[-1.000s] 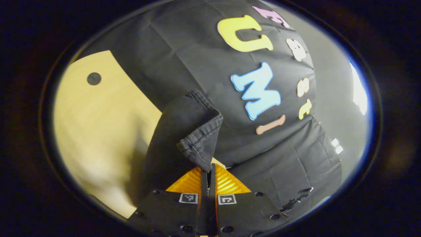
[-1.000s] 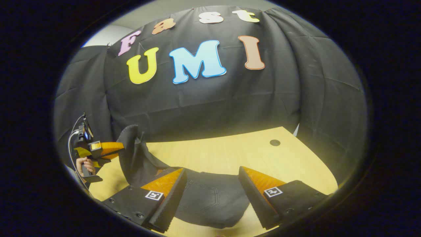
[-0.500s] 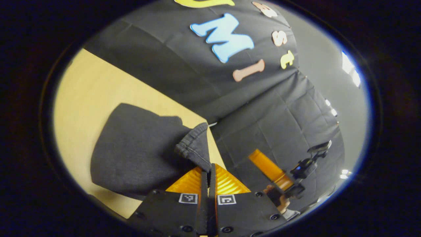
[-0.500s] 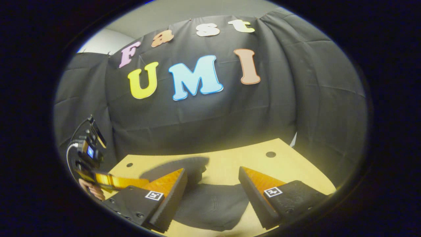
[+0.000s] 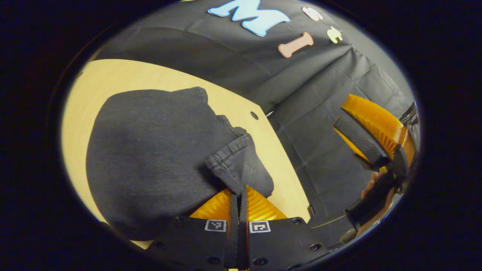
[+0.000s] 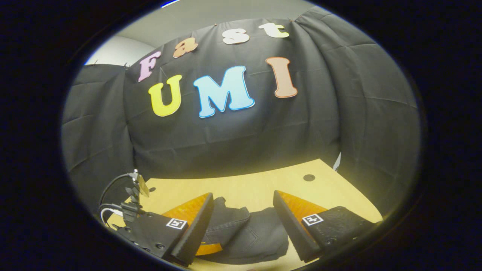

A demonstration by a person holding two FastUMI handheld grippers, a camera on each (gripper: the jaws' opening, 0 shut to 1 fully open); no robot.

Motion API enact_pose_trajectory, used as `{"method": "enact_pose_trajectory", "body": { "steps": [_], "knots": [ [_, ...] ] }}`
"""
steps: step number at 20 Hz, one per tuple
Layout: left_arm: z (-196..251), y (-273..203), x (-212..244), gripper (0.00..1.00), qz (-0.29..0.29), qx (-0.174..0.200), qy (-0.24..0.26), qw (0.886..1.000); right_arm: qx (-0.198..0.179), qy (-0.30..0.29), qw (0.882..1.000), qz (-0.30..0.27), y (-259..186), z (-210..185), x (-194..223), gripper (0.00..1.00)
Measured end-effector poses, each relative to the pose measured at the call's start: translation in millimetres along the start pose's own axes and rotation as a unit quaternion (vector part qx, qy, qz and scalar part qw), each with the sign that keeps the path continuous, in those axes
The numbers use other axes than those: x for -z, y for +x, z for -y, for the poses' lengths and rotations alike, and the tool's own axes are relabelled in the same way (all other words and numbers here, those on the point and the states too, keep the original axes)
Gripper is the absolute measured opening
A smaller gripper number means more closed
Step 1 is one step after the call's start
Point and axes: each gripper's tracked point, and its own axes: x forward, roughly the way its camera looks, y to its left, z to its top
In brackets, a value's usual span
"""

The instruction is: Grasp the waist and the cuffs of the jeans and fold them to make the two legs overlap; first hold the waist and fold one-third of the jeans toward the cuffs, then hold the cuffs and fold the remaining one-third in the same direction to finish folding.

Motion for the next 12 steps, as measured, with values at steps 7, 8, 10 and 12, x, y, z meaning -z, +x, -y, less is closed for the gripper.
{"method": "enact_pose_trajectory", "body": {
  "steps": [7, 8, 10, 12],
  "knots": [
    [10, 1, -2, 0.3, 0.045, -0.032, 0.02, 0.998, -0.037, -0.009, 0.999, -0.002, -8, 8, 0, 0.95],
    [16, 0, -3, 0.39, 0.053, -0.041, 0.03, 0.997, -0.043, -0.01, 0.999, -0.001, -9, 9, -1, 0.94],
    [23, -9, -7, 0.76, 0.076, -0.063, 0.055, 0.994, -0.054, -0.013, 0.998, 0.005, -15, 11, -6, 0.95],
    [36, -27, -18, 0.95, 0.109, -0.086, 0.076, 0.987, -0.059, -0.016, 0.998, 0.012, -20, 14, -10, 0.95]
  ]
}}
